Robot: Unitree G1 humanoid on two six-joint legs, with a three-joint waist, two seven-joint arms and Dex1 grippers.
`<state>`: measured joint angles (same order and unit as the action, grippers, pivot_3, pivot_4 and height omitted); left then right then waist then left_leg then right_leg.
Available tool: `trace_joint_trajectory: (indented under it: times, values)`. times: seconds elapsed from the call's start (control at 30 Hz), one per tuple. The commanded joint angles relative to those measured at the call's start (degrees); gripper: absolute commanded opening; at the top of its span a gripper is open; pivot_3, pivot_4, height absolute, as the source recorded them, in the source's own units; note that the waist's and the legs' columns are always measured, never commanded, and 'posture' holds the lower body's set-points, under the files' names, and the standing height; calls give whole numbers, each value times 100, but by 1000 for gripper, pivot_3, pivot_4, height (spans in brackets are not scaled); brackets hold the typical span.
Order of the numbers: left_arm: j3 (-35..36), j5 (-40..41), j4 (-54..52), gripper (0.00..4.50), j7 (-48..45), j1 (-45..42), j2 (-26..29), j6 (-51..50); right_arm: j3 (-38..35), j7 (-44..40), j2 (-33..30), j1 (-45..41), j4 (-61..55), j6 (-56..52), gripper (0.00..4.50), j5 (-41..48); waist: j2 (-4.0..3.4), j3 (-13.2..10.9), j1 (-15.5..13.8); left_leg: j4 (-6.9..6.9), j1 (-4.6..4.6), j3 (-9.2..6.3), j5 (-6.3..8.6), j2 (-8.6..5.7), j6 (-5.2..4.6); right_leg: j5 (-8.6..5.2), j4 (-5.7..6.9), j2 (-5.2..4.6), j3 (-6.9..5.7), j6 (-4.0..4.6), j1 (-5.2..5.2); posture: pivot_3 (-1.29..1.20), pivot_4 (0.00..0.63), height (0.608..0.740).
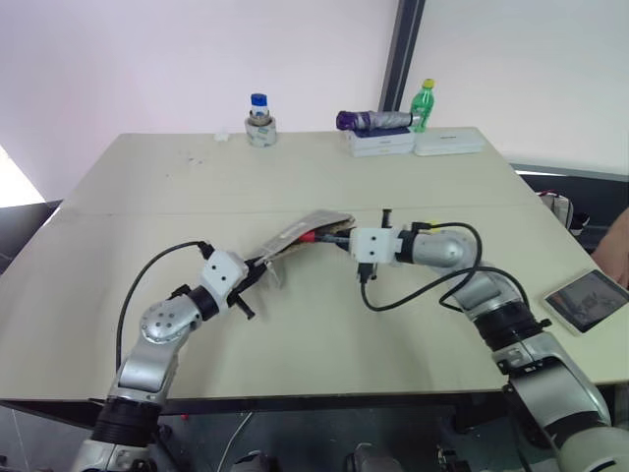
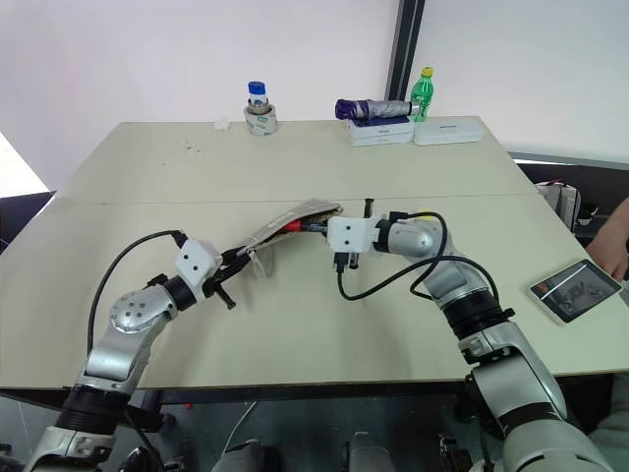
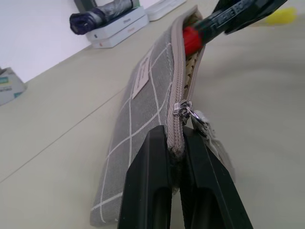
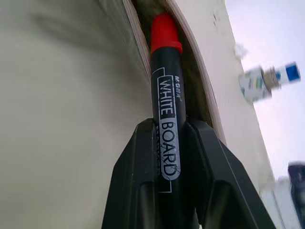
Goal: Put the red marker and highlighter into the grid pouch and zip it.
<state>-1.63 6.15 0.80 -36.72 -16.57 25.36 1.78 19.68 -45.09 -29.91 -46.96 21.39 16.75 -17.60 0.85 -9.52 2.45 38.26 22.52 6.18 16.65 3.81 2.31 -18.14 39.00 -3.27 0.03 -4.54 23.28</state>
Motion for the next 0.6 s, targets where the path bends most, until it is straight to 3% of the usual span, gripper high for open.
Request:
trace_joint_trajectory:
  times: [0.03,0.6]
  values:
    - [-135,-65,-233,0,-43,-131,-22,138,229,235,-35,-264,-65,667,332,-454,0,0,0,0,0,0,0,0,0,0,0,0,0,0,0,0,150,740]
    - [-172,322,-634,0,-796,-12,241,100,536,377,248,-479,7,1350,332,-935,0,0,3,2,-1,1,0,1,1,0,1,-1,0,0,-1,0,150,740]
